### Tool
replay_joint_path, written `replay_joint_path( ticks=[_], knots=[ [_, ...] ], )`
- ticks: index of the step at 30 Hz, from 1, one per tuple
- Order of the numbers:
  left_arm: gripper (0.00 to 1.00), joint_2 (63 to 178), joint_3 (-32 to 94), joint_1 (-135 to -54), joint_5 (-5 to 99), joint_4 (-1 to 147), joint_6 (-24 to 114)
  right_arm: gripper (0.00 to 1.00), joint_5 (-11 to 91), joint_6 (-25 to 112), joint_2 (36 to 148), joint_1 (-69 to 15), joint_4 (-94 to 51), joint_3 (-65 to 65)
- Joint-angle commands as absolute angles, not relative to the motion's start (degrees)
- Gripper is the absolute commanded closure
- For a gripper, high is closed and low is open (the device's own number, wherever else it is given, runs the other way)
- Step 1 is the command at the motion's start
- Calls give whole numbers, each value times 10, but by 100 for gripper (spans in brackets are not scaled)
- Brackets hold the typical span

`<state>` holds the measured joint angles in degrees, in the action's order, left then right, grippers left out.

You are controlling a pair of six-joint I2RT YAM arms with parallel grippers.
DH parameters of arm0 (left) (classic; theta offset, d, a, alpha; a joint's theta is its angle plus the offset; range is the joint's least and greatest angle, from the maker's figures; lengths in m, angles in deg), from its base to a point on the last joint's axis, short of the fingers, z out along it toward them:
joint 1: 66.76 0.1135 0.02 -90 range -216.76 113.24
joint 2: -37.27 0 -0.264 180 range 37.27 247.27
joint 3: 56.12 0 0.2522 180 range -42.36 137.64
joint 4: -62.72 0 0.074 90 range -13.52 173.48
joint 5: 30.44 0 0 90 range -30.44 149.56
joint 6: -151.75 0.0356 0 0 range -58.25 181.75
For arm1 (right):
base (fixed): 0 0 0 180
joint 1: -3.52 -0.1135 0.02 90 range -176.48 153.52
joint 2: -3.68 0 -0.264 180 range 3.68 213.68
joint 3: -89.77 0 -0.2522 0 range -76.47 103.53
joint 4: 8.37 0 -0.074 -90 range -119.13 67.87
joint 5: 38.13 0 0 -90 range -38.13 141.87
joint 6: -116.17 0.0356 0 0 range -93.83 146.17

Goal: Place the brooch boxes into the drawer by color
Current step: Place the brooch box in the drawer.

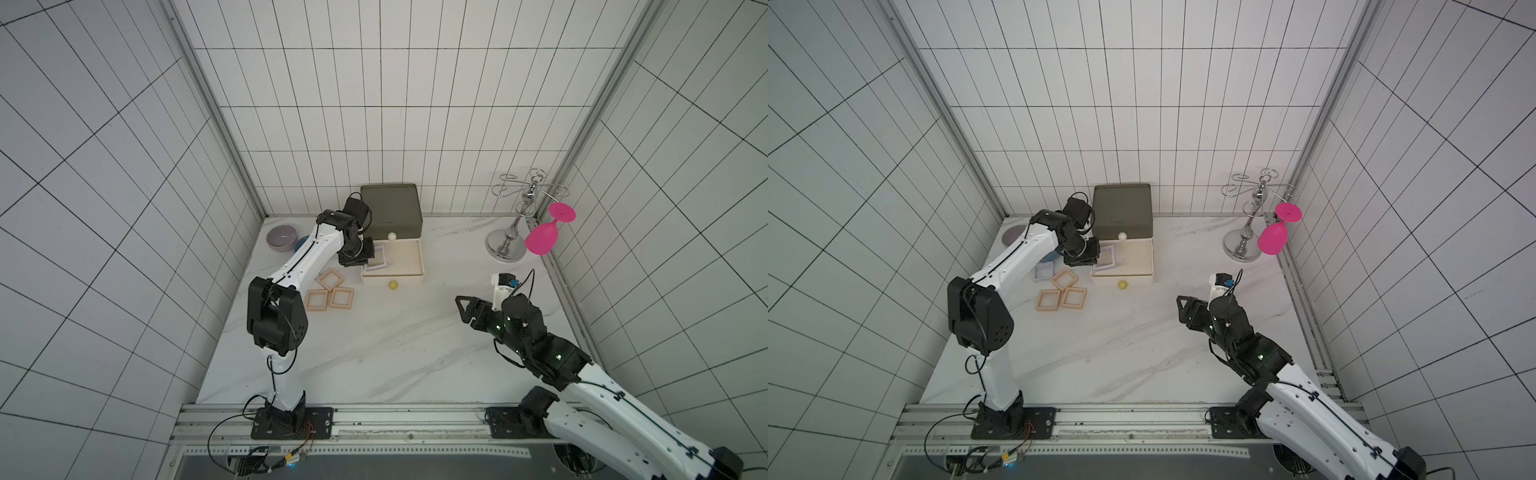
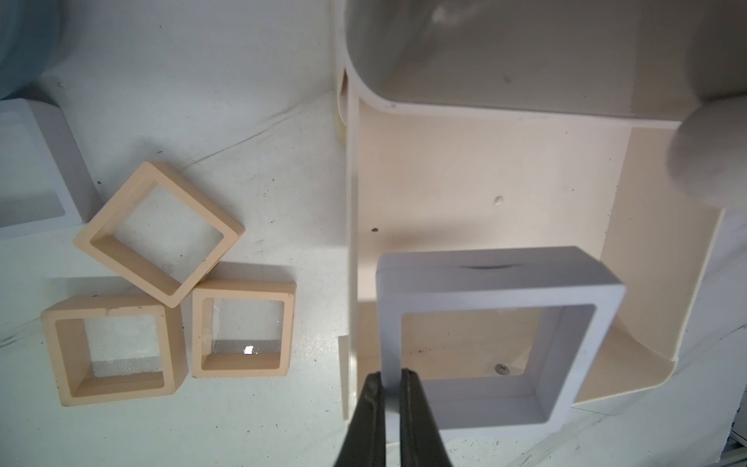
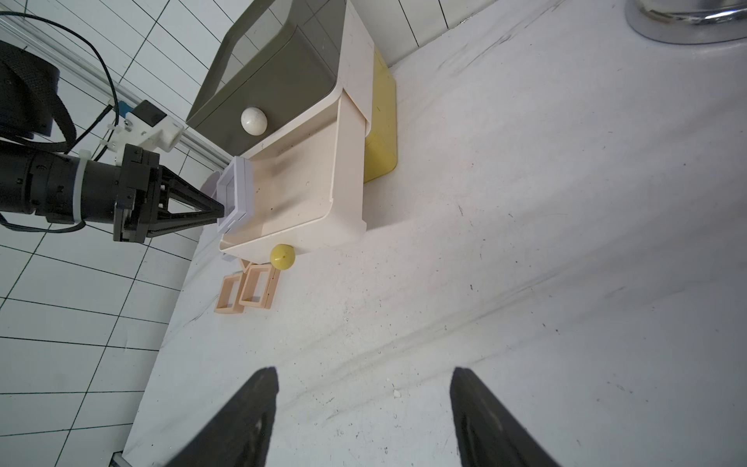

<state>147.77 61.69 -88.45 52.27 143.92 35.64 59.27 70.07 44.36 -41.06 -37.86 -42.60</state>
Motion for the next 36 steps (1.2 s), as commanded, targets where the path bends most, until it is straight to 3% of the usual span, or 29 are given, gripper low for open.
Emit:
replay_joint_path(
  ticks=[1,14,15,19,25,36],
  knots=[
    [100,1492,636,-889,533,1421,360,28,606,696,448,-405,-378,-429],
    [99,1522,645,-895,550,1423,362,28,604,693,464,-405,-371,-430],
    [92,1523,645,-896,550,1422,361,28,604,692,467,-405,-371,-428],
    [85,1523,646,-897,546,1417,361,28,602,689,477,-405,-368,-422],
    [64,1520,650,-897,551,1418,363,28,593,674,483,-405,-392,-386],
    [56,1417,684,-887,568,1459,351,29,560,635,500,-407,-417,-354]
  ],
)
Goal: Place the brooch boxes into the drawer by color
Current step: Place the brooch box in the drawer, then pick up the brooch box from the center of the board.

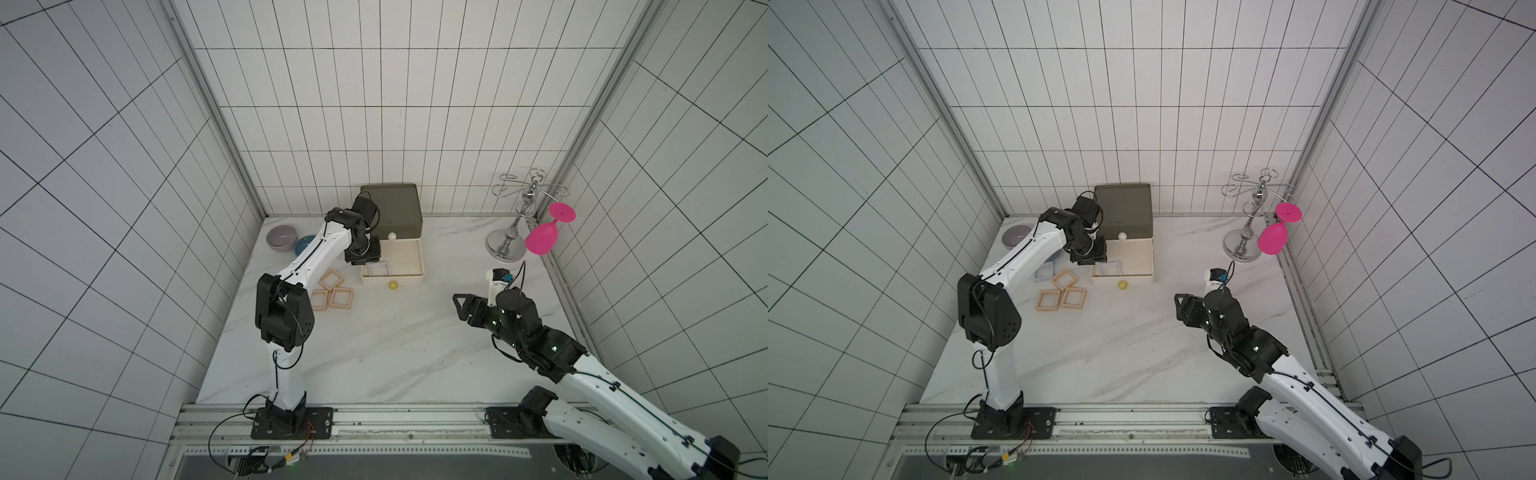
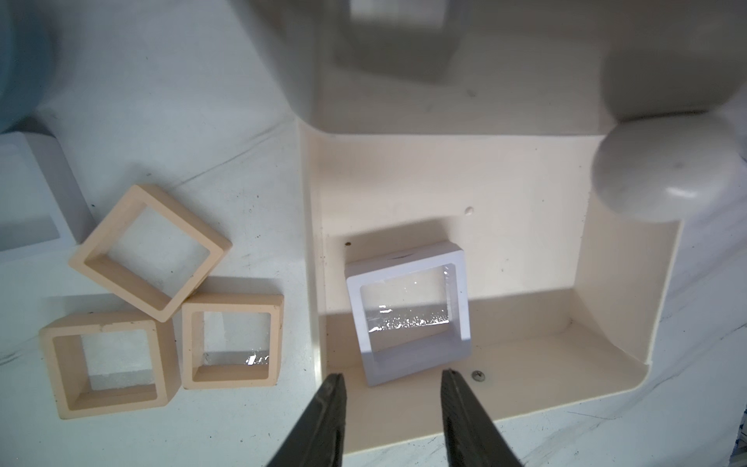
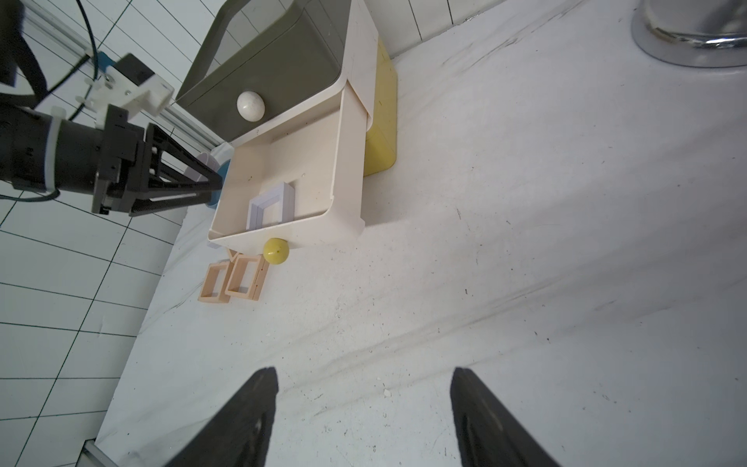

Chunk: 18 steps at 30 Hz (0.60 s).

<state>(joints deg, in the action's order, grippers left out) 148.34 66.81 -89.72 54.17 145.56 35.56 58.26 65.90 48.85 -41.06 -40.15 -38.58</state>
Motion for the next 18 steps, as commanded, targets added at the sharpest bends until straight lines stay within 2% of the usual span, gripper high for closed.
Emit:
replay_joint_path(
  ticks=[1,4,10,14,18],
  knots=[
    [54,1399,674,-877,576,1462,348,29,558,629,504,-411,-418,-353],
    [48,1339,625,-809,563,1455,341,29,559,615,515,-420,-408,-354],
    [47,1264,496,-644,573,1404,349,29,538,586,566,-425,-385,-338],
    [47,1271,421,-565,522,1341,349,29,516,581,608,-426,-368,-326],
    [48,1337,427,-536,523,1352,363,29,497,575,636,-427,-366,-318]
  ],
)
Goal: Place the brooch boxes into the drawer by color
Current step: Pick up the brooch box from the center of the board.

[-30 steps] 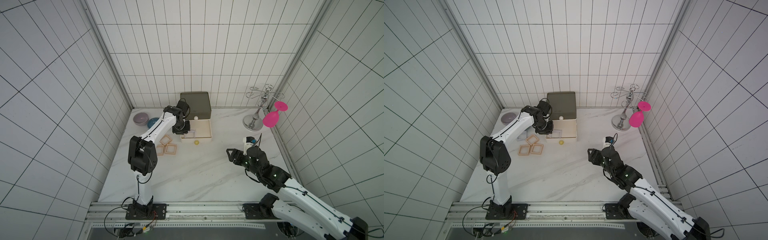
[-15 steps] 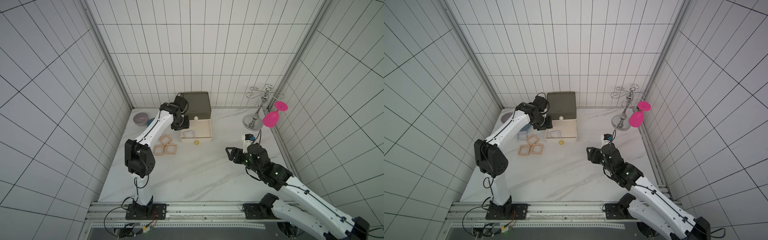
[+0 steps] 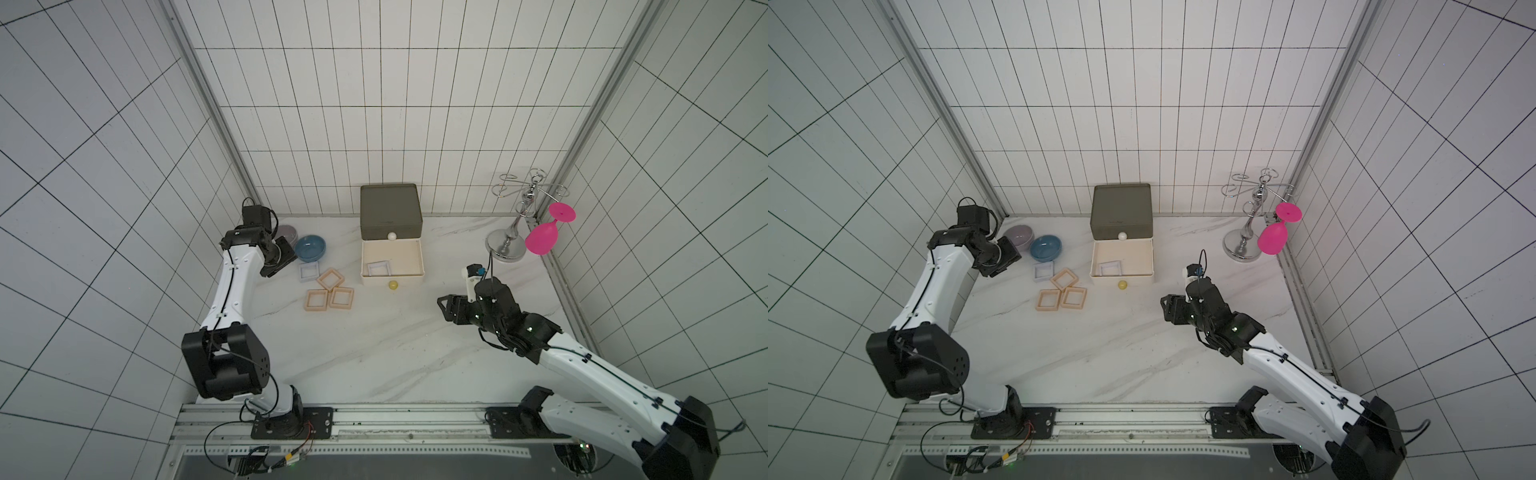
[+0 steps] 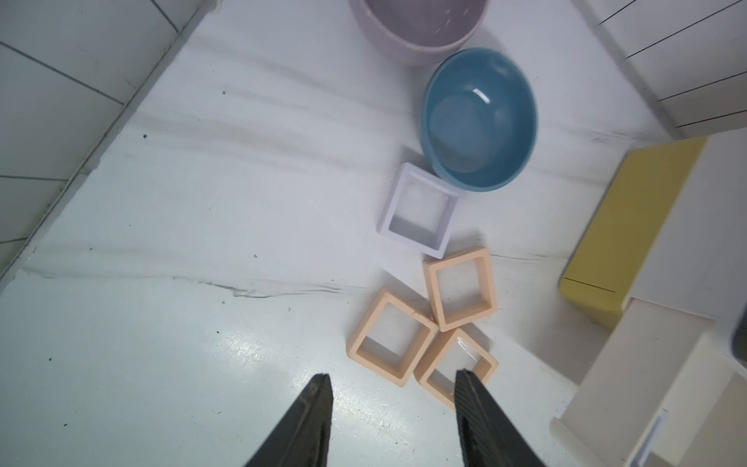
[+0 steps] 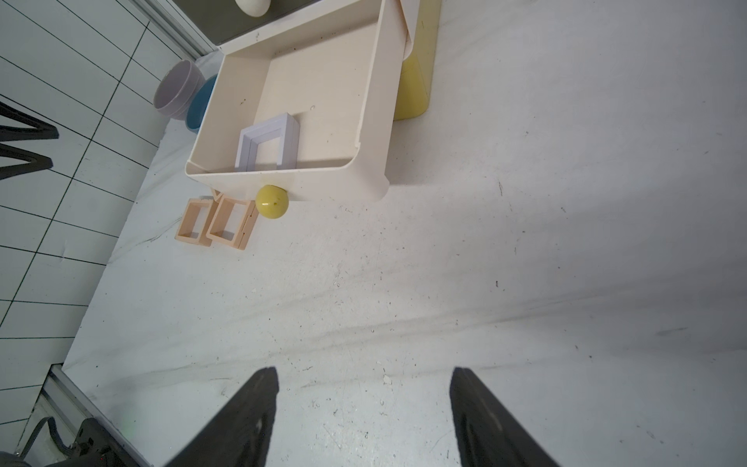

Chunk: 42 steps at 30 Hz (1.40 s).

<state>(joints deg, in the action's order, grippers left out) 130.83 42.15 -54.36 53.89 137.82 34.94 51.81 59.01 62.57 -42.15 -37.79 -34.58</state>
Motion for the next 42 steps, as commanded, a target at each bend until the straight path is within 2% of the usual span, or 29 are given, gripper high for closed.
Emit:
replay_joint_path(
  ticks=[1,10,20,30,39,42],
  knots=[
    [49,1357,431,-536,518,1349,368,29,497,575,640,-427,-365,-319],
    [54,1503,513,-540,502,1342,382,29,510,580,637,-427,-360,-334],
    [57,1610,614,-554,516,1378,401,29,526,587,637,-426,-359,-349],
    [61,1645,621,-568,524,1378,410,28,524,585,671,-424,-347,-338],
    [77,1660,613,-569,539,1377,409,28,520,589,690,-423,-337,-332],
    [77,1661,609,-569,536,1376,407,28,519,589,693,-422,-335,-331]
  ],
)
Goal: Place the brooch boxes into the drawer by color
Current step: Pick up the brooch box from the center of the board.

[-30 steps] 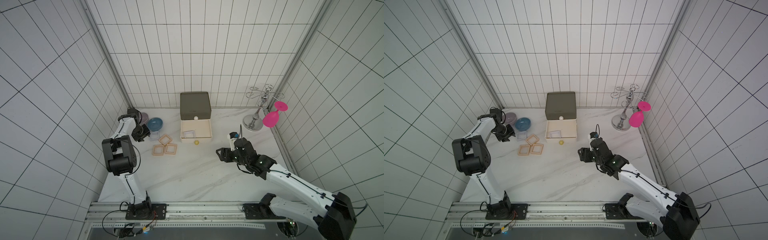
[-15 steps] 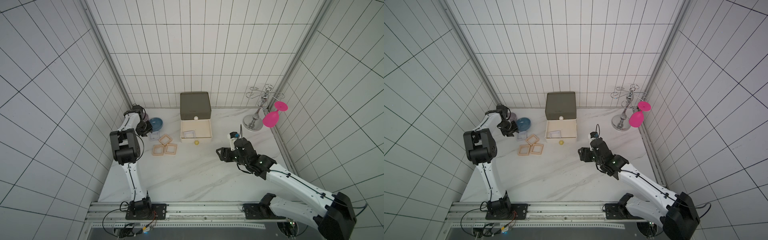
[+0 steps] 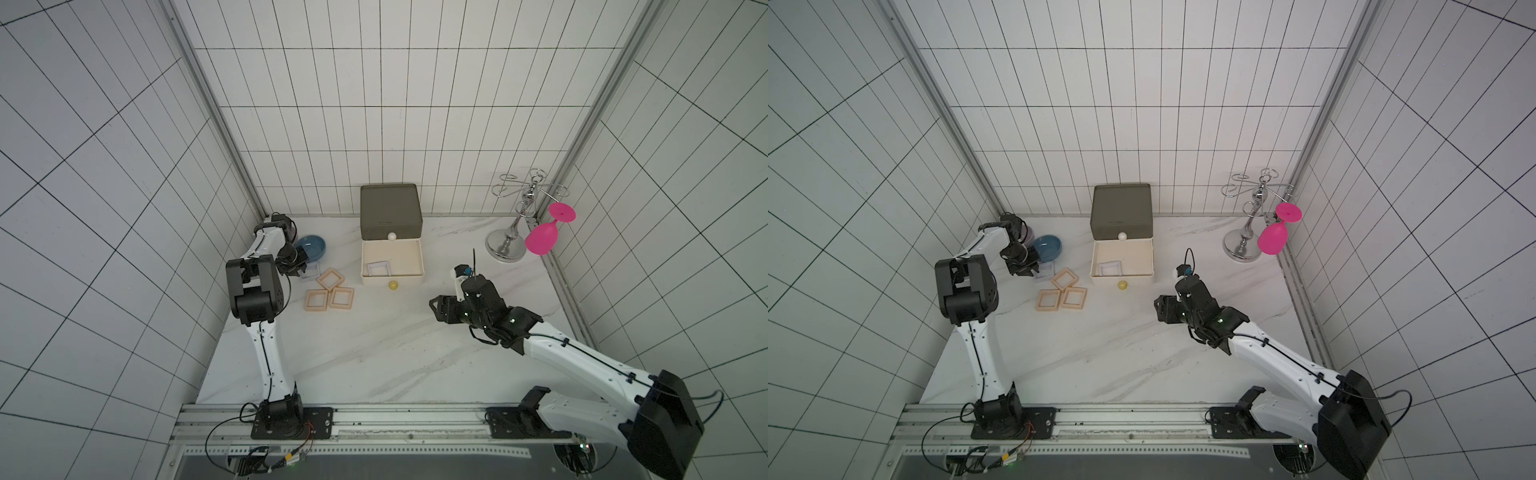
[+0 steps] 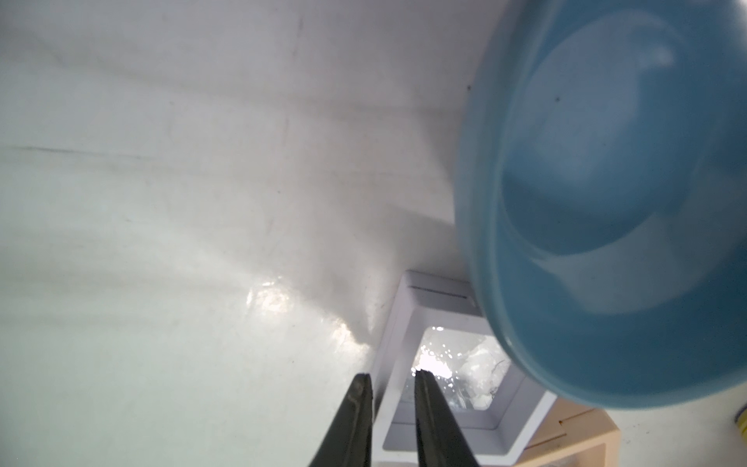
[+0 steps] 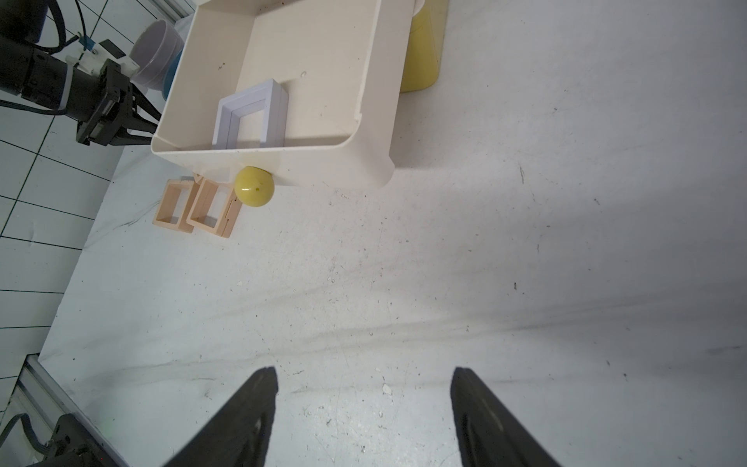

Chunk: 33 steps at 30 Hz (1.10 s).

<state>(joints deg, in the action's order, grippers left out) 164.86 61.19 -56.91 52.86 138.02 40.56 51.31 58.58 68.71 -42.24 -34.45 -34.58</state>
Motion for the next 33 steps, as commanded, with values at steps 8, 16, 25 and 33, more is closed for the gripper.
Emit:
replay_joint_path(
  ticks=[8,16,25,33],
  knots=[
    [84,1666,600,-570,541,1380,406,28,517,588,693,-422,-335,-331],
    [87,1664,587,-569,537,1386,403,28,516,589,685,-422,-339,-330],
    [100,1619,555,-569,541,1390,405,28,515,593,673,-422,-342,-331],
    [100,1503,541,-570,508,1416,412,28,510,601,661,-423,-343,-327]
  ],
)
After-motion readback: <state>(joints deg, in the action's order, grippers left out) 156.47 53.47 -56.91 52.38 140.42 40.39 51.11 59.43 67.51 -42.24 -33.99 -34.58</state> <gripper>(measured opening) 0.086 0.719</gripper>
